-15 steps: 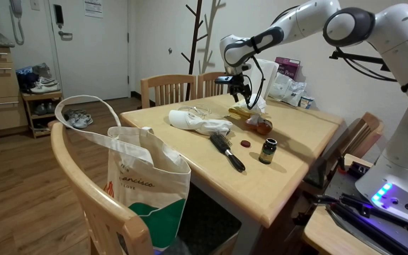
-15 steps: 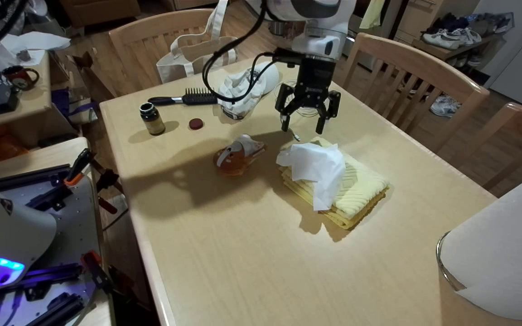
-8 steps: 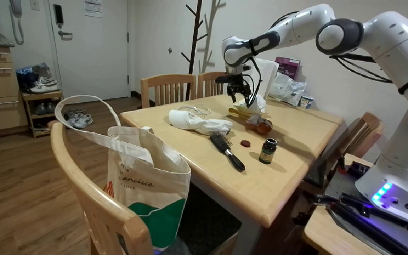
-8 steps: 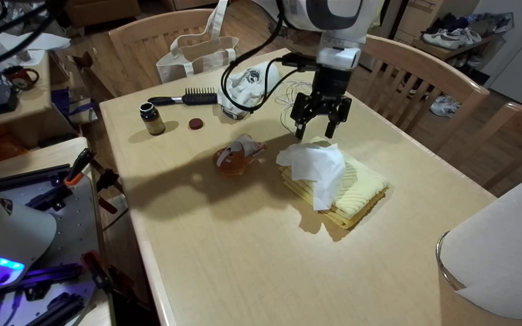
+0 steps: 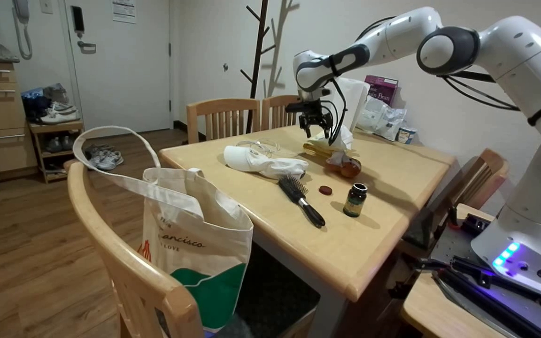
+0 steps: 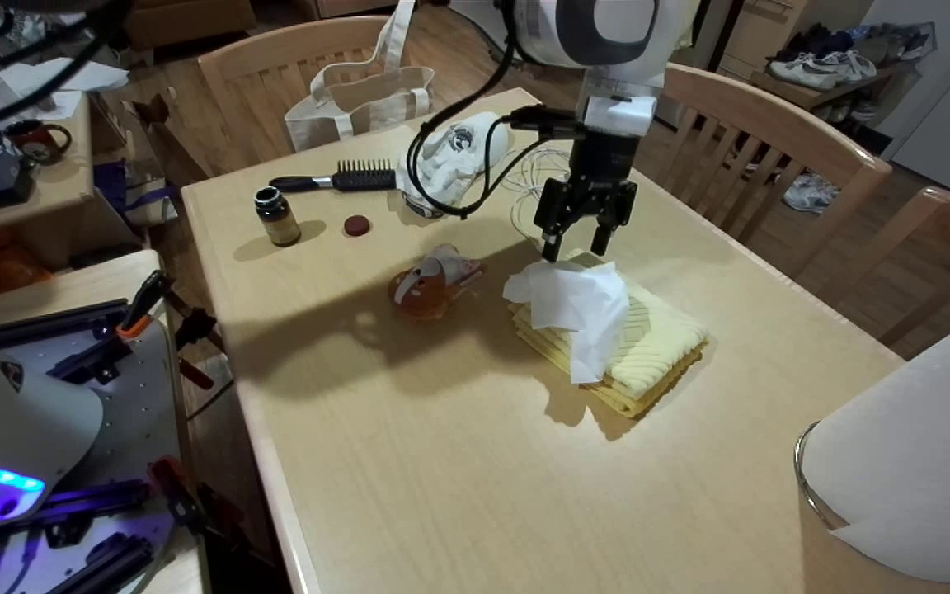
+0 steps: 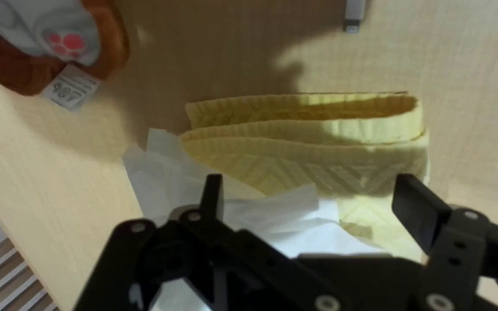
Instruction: Use the yellow and white towels to wipe the central part of the table
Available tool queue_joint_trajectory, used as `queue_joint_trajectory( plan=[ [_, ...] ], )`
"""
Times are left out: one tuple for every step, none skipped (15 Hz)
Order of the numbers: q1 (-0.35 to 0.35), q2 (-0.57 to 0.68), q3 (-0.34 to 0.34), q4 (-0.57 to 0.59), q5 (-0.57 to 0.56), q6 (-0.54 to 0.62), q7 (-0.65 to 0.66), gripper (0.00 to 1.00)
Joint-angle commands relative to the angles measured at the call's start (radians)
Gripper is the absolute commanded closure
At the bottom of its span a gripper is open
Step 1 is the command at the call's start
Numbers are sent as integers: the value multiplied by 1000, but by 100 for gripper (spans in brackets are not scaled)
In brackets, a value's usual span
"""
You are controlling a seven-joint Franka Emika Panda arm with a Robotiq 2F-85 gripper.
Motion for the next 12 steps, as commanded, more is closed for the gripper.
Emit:
queue_joint_trajectory(
  plan=[
    [-50, 103, -2, 86, 25, -14, -150, 0],
    [-60, 128, -5, 106, 30, -32, -177, 0],
    [-73, 156, -8, 127, 36, -39, -207, 0],
    [-88, 179, -6, 147, 45, -43, -240, 0],
    [-94, 204, -7, 171, 51, -61, -265, 0],
    [-97, 222, -7, 199, 61, -93, -283, 0],
    [-98, 233, -1, 222, 69, -108, -312, 25],
    [-93, 245, -6, 245, 72, -135, -316, 26],
    [-91, 257, -6, 266, 76, -160, -324, 33],
    [-94, 269, -7, 287, 80, -184, -327, 39],
    [-101, 280, -7, 306, 87, -217, -328, 47],
    [-112, 290, -4, 324, 96, -250, -331, 52]
  ],
)
